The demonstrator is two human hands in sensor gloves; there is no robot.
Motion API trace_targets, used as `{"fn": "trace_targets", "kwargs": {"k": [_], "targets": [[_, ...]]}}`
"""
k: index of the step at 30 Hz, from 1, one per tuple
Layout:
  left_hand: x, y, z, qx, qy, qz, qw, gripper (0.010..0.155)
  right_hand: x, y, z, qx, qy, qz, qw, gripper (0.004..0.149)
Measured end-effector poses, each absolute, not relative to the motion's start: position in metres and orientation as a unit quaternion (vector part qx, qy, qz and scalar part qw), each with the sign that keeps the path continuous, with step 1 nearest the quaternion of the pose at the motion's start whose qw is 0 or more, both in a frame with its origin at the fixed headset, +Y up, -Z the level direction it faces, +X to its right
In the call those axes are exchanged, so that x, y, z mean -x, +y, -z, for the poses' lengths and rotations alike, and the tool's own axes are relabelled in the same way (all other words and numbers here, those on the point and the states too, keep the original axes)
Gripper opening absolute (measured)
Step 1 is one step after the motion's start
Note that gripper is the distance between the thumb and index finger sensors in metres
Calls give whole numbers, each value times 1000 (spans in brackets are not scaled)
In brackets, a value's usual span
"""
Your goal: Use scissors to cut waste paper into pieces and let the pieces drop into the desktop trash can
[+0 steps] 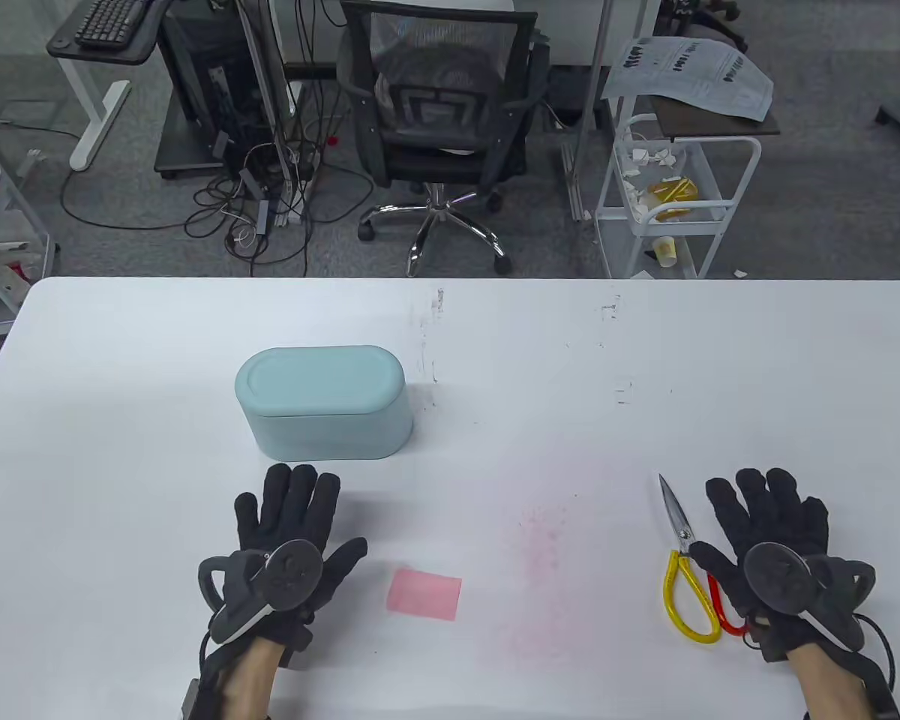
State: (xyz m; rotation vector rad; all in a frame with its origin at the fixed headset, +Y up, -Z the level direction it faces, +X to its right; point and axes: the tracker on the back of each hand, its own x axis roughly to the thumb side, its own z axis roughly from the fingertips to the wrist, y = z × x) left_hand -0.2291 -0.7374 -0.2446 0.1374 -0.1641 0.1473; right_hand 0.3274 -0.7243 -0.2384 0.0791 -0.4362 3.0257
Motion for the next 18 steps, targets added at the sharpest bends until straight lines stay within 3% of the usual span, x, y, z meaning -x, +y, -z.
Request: {"fn": "trace_targets", "kwargs": {"k": [18], "targets": [[233, -732, 244, -80, -83, -98, 989, 86, -328, -725, 239, -22, -141, -989, 49, 81]]}}
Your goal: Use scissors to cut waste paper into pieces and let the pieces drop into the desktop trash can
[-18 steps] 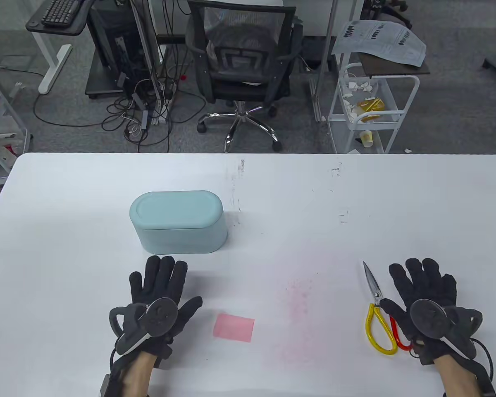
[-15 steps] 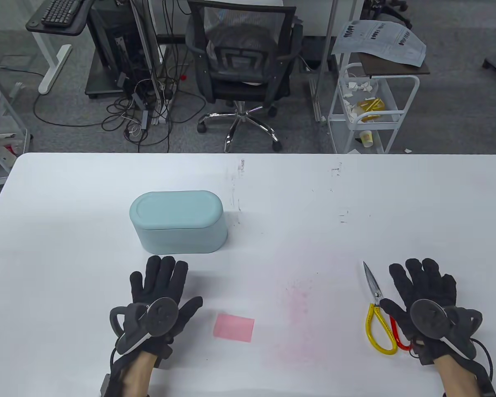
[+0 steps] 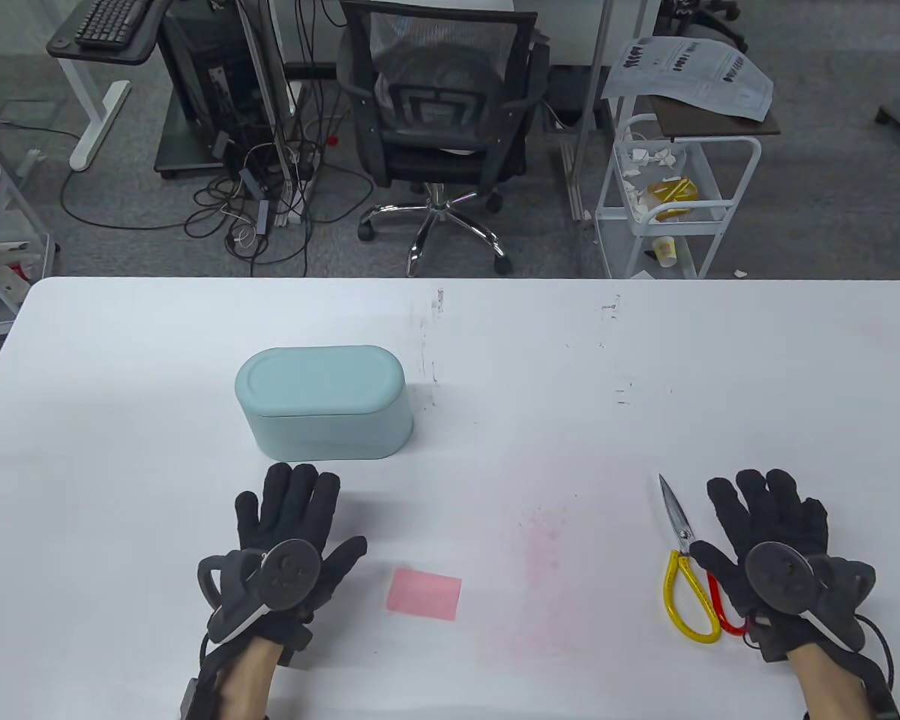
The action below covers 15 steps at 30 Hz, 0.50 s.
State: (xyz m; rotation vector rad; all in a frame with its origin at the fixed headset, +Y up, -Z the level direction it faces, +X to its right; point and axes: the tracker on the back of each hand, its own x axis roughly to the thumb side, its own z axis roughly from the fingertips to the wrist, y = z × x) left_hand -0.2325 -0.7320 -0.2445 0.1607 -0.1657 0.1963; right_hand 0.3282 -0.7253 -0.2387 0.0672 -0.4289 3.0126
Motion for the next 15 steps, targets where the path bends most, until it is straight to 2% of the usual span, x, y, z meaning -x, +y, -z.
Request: {"fn": "trace_targets", "kwargs": {"k": [8, 13, 15], "targets": [[270, -716, 243, -92, -23, -223, 970, 86, -330, -725, 239, -18, -140, -989, 51, 81], [302, -701, 249, -136, 47, -314, 939, 86, -330, -725, 239, -19, -142, -988, 55, 81], [313, -698, 258, -131, 61, -362, 921, 87, -330, -725, 239, -21, -142, -988, 56, 81]]}}
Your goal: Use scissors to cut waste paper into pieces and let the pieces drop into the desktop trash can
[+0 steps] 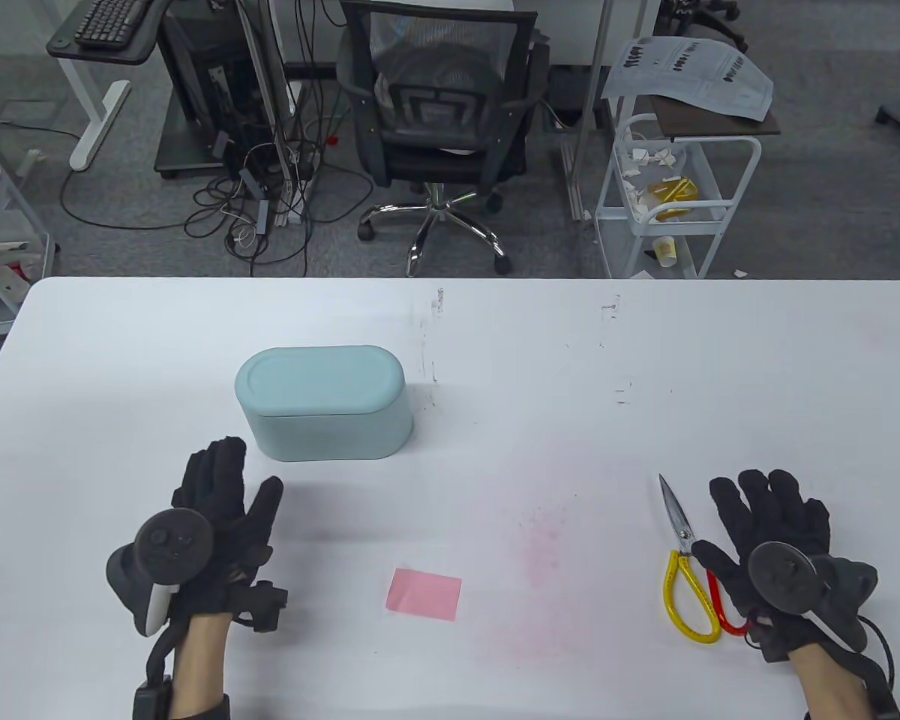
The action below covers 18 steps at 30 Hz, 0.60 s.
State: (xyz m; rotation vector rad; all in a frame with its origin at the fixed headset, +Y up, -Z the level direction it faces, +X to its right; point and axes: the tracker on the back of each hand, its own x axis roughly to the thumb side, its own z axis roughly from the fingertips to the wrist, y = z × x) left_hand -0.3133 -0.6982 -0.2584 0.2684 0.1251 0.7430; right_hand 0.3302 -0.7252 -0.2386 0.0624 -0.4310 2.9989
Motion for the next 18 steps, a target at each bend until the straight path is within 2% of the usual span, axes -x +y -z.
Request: {"fn": "trace_targets", "kwargs": {"k": [4, 11, 18], "targets": [[330, -699, 286, -103, 81, -476, 869, 88, -330, -725, 239, -23, -142, -988, 59, 81], [339, -718, 336, -43, 117, -564, 816, 94, -331, -726, 238, -24, -138, -988, 63, 81], [334, -745, 355, 0, 98, -631, 770, 96, -334, -725, 238, -22, -135, -988, 71, 81]]}}
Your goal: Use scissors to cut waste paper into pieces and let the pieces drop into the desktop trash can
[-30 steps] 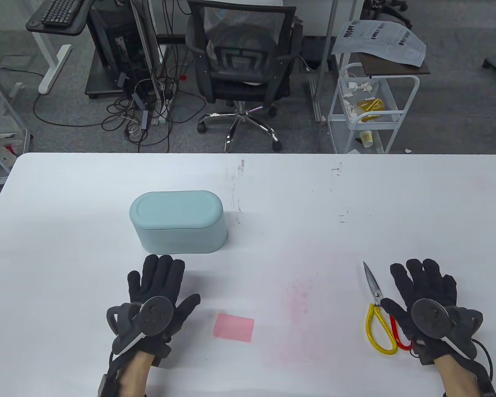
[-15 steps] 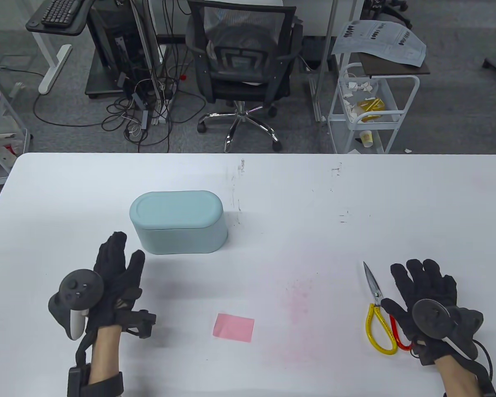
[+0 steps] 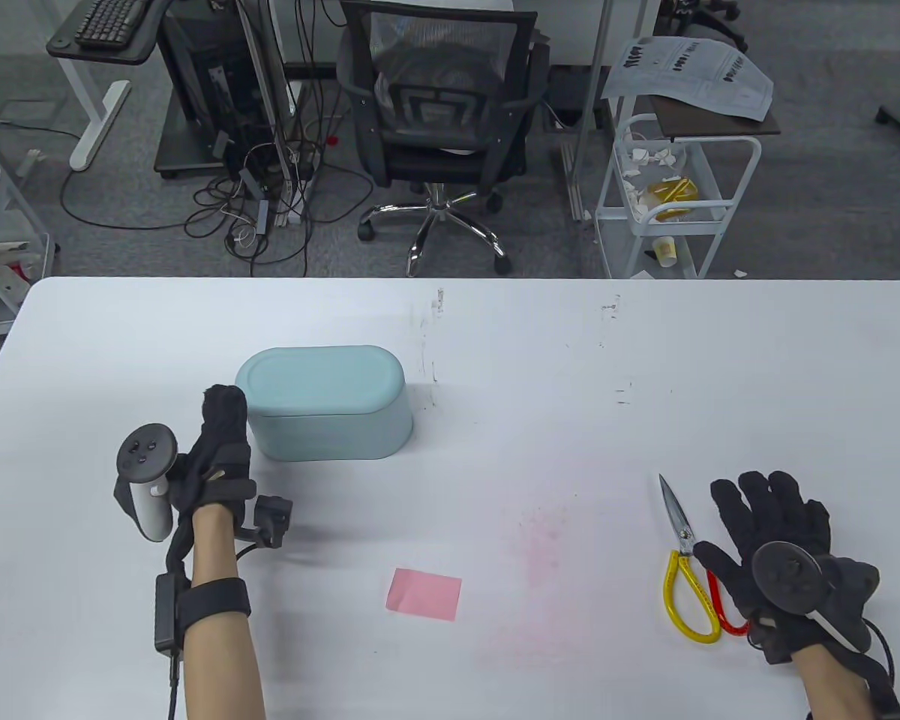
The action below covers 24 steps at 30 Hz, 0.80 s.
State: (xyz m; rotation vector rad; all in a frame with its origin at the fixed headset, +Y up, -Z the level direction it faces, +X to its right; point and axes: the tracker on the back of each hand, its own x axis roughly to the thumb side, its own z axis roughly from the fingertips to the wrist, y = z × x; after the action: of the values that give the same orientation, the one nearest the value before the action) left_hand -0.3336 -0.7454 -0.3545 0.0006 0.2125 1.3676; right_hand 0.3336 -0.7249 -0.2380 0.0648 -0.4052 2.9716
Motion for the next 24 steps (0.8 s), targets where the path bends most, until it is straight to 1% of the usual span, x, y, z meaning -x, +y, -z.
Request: {"fn": "trace_targets", "kwargs": {"k": [3, 8, 11, 17, 24], "targets": [[334, -751, 355, -4, 93, -655, 750, 95, -334, -725, 238, -22, -130, -989, 73, 81], [330, -753, 354, -10, 88, -648, 756, 94, -333, -725, 239, -23, -129, -989, 73, 81], [321, -754, 355, -3, 73, -650, 757, 93, -333, -726, 239, -24, -130, -989, 72, 81], [293, -754, 361, 20, 39, -639, 768, 93, -332, -726, 239, -24, -129, -989, 73, 81], [254, -760, 364, 42, -2, -650, 759, 92, -332, -726, 239, -23, -131, -988, 75, 81]]}}
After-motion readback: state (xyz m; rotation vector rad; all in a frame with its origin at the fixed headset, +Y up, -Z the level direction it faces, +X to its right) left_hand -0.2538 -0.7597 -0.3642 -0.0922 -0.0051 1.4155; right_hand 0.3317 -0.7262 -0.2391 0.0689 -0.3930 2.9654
